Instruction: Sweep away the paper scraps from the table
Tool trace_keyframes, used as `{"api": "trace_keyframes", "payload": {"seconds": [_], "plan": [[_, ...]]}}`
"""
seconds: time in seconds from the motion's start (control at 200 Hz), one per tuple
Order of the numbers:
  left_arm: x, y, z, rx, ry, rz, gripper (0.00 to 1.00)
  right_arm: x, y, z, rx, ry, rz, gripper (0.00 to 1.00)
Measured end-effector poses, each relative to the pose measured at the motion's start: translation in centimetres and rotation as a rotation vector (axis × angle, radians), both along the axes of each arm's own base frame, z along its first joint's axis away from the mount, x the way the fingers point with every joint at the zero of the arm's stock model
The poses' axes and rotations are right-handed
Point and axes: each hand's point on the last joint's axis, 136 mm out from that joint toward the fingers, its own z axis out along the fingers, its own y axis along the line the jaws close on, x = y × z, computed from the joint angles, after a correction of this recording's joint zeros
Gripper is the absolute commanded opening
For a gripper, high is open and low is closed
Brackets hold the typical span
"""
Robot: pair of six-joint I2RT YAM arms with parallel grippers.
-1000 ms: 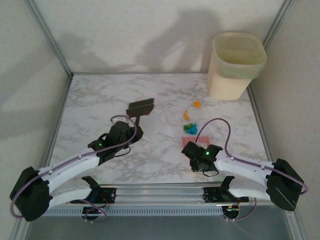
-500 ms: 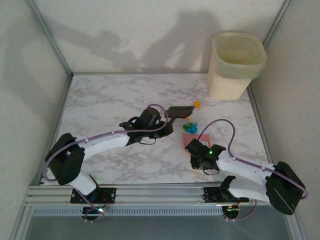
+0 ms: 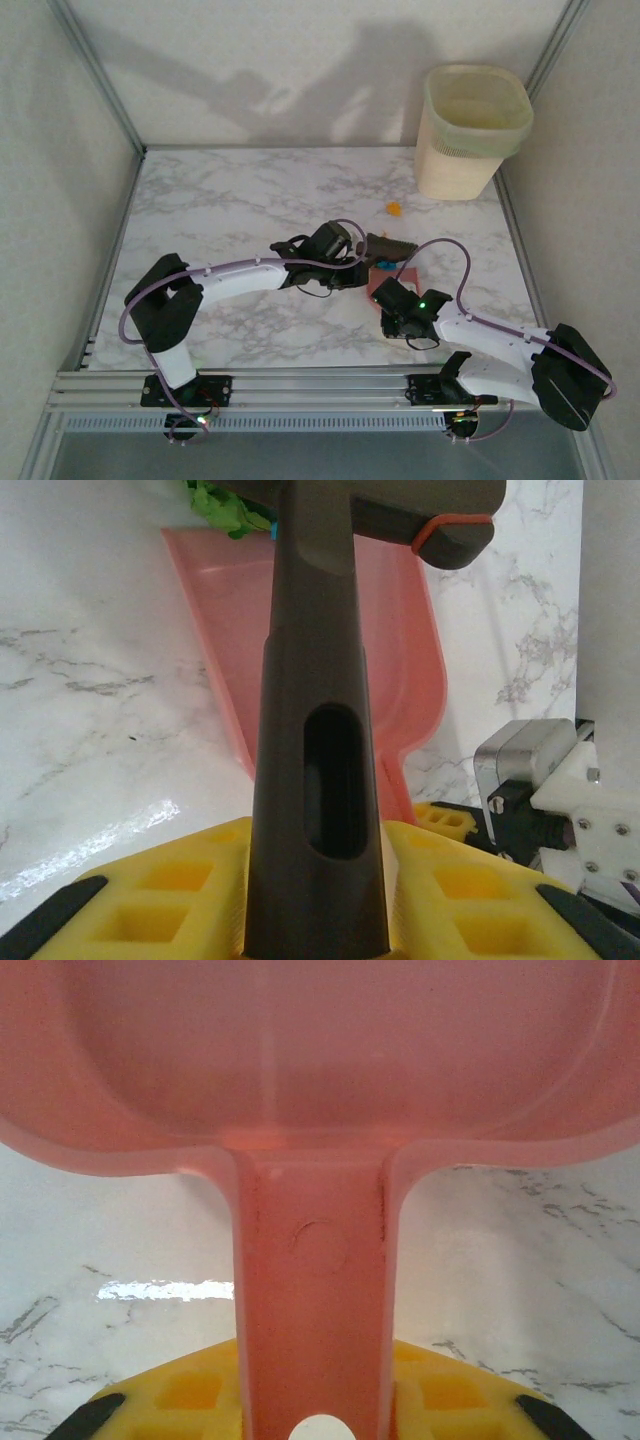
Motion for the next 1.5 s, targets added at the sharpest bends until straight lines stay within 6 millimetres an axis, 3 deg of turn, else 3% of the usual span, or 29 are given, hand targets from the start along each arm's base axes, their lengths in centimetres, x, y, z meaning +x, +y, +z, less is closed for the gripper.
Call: {"api": "trace_keyframes", "payload": {"seconds": [0.225, 0.546, 0.856, 0.971, 1.202, 1.332, 1.497], "plan": [[-1.0, 0.1, 0.1, -0.008, 0.007, -0.028, 0.00, 0.1, 0.0, 0.0, 0.006, -0.004, 0.002, 0.00], [-4.2, 3.0, 0.5, -0.016, 0.011, -0.055, 0.00, 0.1, 0.1, 0.1, 0.011, -0.012, 0.004, 0.00], [-5.5, 4.7, 1.5, -0.031, -0.003, -0.059, 0.00, 0.4, 0.4, 0.0, 0.009, -0.018, 0.025, 0.00], [-4.9, 5.7, 2.2, -0.028, -0.023, -0.026, 0.00, 0.5, 0.5, 0.0, 0.012, -0.022, 0.030, 0.00], [-1.5, 8.5, 4.8, -0.044, -0.109, 0.112, 0.00, 0.6, 0.6, 0.2, 0.020, -0.030, 0.037, 0.00], [-0.2, 9.4, 4.6, -0.033, -0.108, 0.163, 0.00, 0.7, 0.8, 0.7, 0.042, -0.049, 0.041, 0.00], [0.7, 8.7, 3.4, -0.020, -0.076, 0.174, 0.00, 0.5, 0.5, 0.8, 0.053, -0.059, 0.040, 0.00]]}}
